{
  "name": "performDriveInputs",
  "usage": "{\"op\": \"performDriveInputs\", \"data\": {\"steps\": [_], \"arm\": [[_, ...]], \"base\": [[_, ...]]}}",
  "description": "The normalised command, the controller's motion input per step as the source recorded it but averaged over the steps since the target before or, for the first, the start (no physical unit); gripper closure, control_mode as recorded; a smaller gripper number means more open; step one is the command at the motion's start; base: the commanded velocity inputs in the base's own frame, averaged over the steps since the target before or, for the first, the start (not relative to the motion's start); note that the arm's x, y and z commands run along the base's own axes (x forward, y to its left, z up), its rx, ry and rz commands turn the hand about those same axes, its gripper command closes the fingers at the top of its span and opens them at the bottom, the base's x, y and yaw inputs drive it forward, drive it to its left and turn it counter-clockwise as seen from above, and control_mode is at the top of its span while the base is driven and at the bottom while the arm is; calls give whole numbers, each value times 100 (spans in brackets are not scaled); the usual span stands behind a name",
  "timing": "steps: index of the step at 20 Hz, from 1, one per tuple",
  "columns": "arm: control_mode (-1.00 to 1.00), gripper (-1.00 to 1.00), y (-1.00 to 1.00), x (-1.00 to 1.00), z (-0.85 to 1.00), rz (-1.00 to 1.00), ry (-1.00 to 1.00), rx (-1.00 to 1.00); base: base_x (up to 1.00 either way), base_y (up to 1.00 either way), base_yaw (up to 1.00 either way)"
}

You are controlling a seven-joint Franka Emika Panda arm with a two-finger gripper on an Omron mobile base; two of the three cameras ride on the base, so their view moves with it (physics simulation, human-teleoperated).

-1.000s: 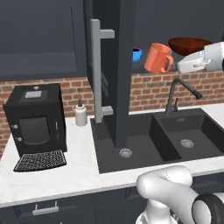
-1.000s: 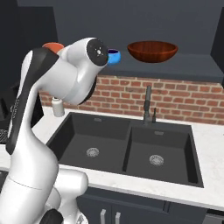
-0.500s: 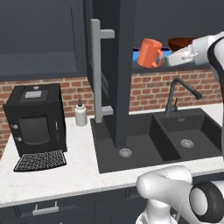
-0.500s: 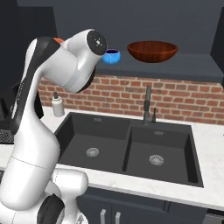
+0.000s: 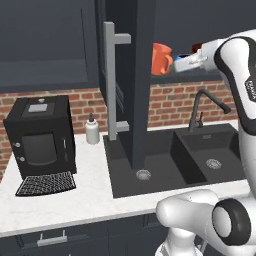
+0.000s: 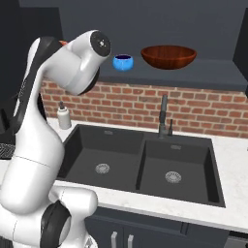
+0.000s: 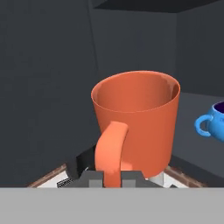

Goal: Gather all objects into one cabinet and sort the glasses and bowls to opposite sides.

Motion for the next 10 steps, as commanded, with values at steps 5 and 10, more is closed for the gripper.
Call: {"op": "performDriveInputs", "data": {"steps": [5, 10], "arm": [[-100, 100, 4, 36, -2, 0, 5, -3], [-100, 100, 7, 33, -15, 0, 9, -7]], "base": [[0, 0, 0], [0, 0, 0]]}}
